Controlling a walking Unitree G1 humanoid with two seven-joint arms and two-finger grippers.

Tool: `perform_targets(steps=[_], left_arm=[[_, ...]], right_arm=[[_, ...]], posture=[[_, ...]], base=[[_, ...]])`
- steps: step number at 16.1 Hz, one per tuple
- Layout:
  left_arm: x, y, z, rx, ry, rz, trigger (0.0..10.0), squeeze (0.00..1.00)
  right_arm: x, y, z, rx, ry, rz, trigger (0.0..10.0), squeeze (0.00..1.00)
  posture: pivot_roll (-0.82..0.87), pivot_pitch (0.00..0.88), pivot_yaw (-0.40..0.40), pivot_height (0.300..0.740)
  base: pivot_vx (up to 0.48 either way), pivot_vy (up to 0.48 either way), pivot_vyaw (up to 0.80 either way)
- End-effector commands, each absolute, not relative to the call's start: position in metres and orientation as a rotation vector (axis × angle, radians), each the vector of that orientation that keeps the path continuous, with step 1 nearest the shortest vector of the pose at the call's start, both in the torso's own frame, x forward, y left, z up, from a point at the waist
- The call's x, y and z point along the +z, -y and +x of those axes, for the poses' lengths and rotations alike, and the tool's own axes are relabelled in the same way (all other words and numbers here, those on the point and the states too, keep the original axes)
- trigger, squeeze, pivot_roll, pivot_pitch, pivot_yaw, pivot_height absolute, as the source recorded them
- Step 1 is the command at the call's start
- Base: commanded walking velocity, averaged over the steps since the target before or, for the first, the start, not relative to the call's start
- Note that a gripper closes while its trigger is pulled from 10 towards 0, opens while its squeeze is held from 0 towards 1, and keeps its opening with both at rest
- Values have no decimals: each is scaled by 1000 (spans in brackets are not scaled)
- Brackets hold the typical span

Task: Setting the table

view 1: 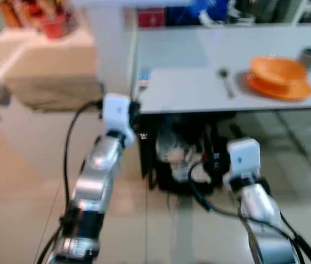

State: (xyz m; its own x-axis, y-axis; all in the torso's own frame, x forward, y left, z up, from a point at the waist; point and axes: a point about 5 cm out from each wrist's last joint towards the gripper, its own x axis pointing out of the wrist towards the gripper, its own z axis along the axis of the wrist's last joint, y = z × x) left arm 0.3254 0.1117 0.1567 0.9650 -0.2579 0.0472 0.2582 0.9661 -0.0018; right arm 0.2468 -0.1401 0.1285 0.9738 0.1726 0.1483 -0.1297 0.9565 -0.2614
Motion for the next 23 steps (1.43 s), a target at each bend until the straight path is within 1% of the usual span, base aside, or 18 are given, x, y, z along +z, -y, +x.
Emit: perform_targets(steps=[1, 9, 13, 19, 23], left_arm=[[162, -108, 327, -269, 65, -5, 0, 0], [159, -115, 333, -222, 57, -10, 0, 0], [166, -114, 335, -211, 87, -17, 0, 0], [171, -101, 339, -191, 85, -50, 0, 0], [168, -96, 341, -181, 69, -46, 0, 0]], right_arm=[[130, 144, 246, 140, 172, -250, 10000, 0], [128, 143, 244, 148, 164, -251, 10000, 0], [128, 143, 244, 148, 162, -251, 10000, 0], [129, 144, 243, 154, 164, -257, 10000, 0], [135, 143, 244, 158, 188, -268, 10000, 0]], posture=[[-80, 38, 73, 740], [-85, 44, 73, 740], [-87, 49, 74, 740], [-98, 42, 75, 740], [-106, 34, 77, 740]], base=[[277, -390, 0], [297, -373, 0], [0, 0, 0], [480, 0, 0], [480, 0, 0]])
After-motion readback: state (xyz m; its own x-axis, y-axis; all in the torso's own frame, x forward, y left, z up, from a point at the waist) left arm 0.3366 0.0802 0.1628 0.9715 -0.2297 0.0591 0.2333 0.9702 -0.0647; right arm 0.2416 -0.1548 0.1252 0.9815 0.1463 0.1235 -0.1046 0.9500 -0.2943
